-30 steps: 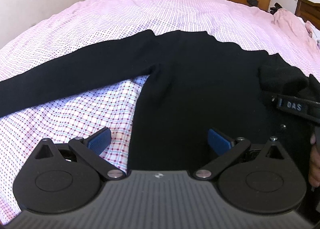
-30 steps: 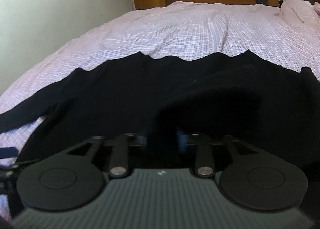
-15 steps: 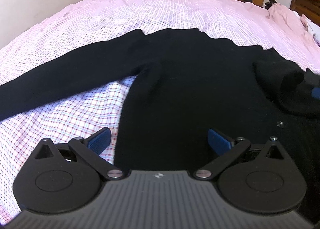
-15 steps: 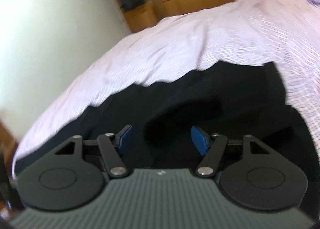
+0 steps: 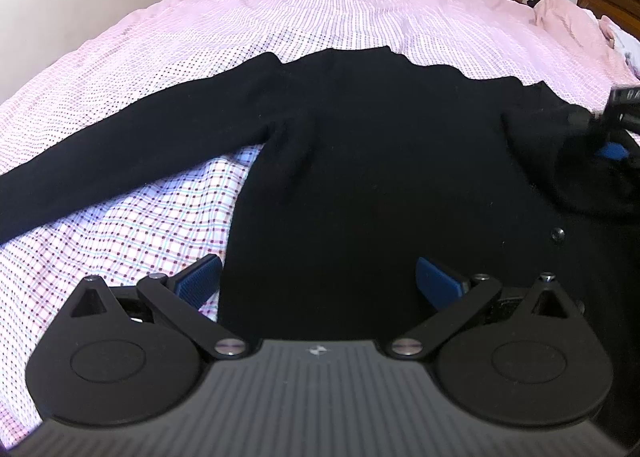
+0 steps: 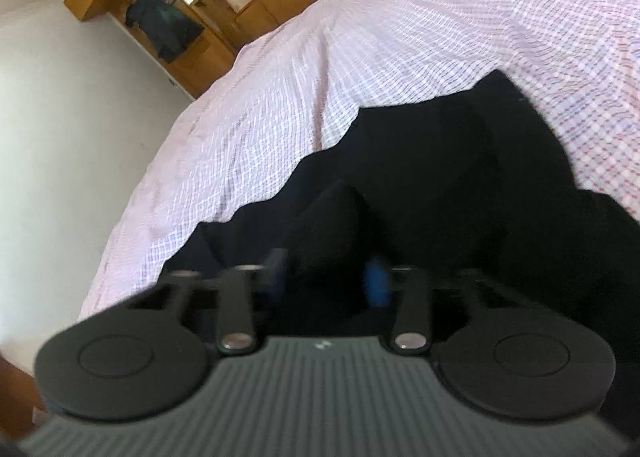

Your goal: Fold small clothes

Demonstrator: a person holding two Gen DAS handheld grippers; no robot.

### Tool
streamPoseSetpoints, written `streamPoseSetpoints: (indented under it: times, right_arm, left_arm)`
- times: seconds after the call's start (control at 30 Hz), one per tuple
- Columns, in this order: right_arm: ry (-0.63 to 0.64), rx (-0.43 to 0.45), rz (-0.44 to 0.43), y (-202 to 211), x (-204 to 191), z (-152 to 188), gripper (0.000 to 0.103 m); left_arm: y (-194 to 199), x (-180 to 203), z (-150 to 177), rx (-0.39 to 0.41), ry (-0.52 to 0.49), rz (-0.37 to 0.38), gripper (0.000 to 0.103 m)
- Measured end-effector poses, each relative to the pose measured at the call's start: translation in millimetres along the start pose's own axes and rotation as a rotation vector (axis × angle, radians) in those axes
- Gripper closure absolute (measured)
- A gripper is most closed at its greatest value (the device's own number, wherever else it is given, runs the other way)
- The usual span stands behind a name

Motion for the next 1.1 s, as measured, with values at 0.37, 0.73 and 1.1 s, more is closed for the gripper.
streamPoseSetpoints:
  times: [0.37, 0.73, 1.1]
  right_arm:
    - [0.192, 0.113, -0.116, 8.8, -91.7, -8.7, 0.09]
    - [0.417, -0.134, -0.266, -45.8, -164.9, 65.2, 0.082]
    - [0.479, -0.058, -0.233, 13.1, -114.3, 72.0, 0.045]
  left_arm:
    - [11.0, -20.9, -6.7, 0.035, 0.057, -0.002, 0.0]
    - [15.0, -39.4, -7.3, 0.037, 0.06, -0.036, 0.0]
    - [10.5, -21.2, -19.8, 0.049, 0.012, -0.001, 0.0]
Point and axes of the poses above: each gripper's, at about its wrist camera, not at the fingertips, and y roughly against the way its jaws point, x to its right, z to its underside, the point moved 7 cm from there along -y, roughly the way its jaws point, and after that the axes turned 2 degrees about y, right-handed, at the moved point
